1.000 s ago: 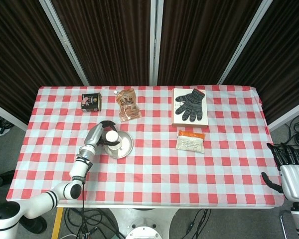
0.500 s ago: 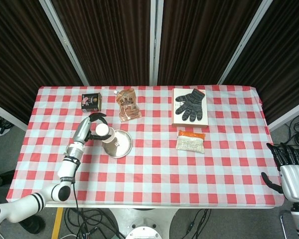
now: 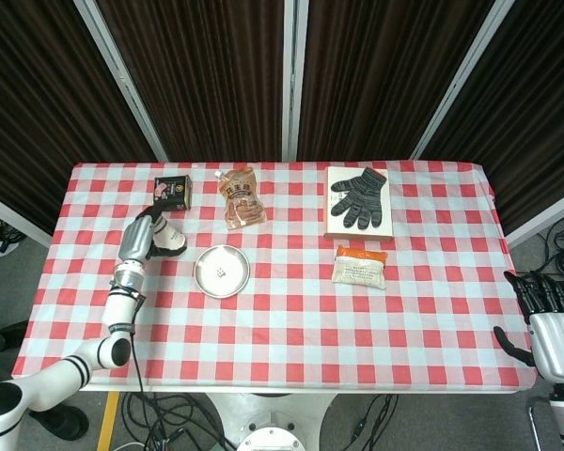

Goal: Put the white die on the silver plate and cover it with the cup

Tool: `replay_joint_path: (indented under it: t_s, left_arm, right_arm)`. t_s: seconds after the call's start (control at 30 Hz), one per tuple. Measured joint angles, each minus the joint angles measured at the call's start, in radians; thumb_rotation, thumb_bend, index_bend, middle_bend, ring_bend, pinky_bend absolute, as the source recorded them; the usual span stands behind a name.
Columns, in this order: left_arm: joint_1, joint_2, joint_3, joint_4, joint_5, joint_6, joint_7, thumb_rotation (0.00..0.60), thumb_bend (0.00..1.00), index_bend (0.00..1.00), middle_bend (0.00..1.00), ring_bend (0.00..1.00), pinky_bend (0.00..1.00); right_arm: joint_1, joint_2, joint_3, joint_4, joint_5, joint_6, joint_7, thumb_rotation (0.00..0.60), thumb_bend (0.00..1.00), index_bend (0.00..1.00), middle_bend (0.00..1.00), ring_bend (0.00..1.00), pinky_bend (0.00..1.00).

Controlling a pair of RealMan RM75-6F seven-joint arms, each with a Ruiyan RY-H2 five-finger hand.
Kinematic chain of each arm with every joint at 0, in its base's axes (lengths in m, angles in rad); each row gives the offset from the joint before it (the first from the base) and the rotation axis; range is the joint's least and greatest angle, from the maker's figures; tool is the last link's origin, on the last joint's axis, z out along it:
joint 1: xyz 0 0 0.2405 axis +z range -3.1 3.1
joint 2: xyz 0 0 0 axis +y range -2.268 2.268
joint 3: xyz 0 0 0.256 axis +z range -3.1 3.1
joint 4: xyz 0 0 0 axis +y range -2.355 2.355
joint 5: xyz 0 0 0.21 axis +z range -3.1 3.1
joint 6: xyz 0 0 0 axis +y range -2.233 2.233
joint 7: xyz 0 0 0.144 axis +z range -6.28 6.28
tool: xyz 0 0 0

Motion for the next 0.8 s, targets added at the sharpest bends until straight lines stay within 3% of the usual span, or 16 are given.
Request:
replay_joint_path:
  t_s: [0.2,0.43,0.63,0.8]
  left_arm:
    - [0.054,0.090,0.029,-0.079,0.076,0.140,0.029,0.600,0.13,0.20,0.18,0.09,0.12]
    - [0.190,0.316,0.087,-0.288,0.121,0.267,0.121,0.600,0.13,0.20,0.18,0.09,0.11]
    - [0.317,0.440,0.183,-0.405,0.175,0.404,0.309,0.600,0.12,0.20,0.18,0.09,0.10]
    - [0.428,0.487,0.254,-0.524,0.228,0.537,0.364,0.600,0.12,0.20,0.18,0.09,0.10]
  right_arm:
    - [-0.011,0.004,0.001,0.011,0.007,0.016,0.018,0.600,0.22,0.08,0.16,0.00,0.07]
    - [-0.005,-0.003,0.002,0.030,0.016,-0.005,0.031,0.600,0.22,0.08,0.16,0.00,0.07]
    - [0.000,-0.008,0.004,0.036,0.020,-0.014,0.028,0.600,0.22,0.08,0.15,0.00,0.07]
    - [0.008,-0.012,0.005,0.034,0.011,-0.019,0.024,0.600,0.22,0.08,0.15,0.00,0.07]
